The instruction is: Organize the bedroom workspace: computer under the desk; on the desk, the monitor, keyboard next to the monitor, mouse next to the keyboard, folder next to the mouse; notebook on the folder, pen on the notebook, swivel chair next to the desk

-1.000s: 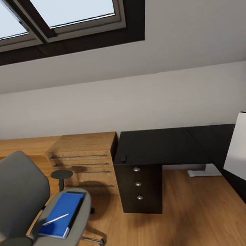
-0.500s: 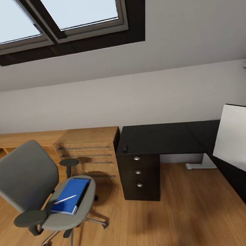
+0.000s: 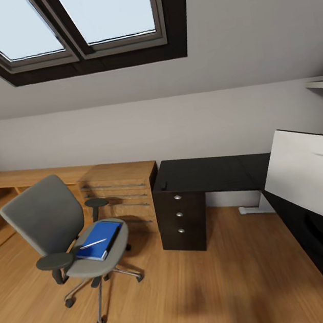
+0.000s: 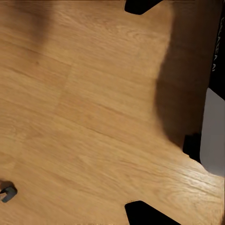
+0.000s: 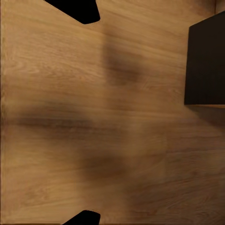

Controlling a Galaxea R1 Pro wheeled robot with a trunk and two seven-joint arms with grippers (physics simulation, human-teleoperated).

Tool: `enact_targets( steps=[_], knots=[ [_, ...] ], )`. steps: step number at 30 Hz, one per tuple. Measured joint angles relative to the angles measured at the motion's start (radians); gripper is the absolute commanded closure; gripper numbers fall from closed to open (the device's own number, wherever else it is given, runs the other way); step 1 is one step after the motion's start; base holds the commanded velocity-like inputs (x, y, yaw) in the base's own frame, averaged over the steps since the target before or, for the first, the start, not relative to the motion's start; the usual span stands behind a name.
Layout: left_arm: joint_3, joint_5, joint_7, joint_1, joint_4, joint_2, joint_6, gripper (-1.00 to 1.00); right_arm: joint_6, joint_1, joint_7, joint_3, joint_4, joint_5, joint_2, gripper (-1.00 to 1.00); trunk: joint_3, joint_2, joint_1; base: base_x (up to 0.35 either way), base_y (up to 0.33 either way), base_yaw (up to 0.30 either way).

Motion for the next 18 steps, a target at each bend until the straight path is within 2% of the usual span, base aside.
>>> enact_targets(
  steps=[14, 18],
  knots=[
    [0.0, 0.002, 0.0, 0.0, 0.0, 0.002, 0.0, -1.0, -0.004, 0.0, 0.001, 0.001, 0.001, -0.001, 0.003, -1.0, 0.0, 0.0, 0.0, -0.337, -0.003, 0.0],
    [0.0, 0.002, 0.0, 0.0, 0.0, 0.002, 0.0, -1.0, -0.003, 0.0, 0.003, 0.001, 0.001, -0.001, 0.003, -1.0, 0.002, 0.0, 0.0, -0.337, -0.089, -0.094]
  ],
)
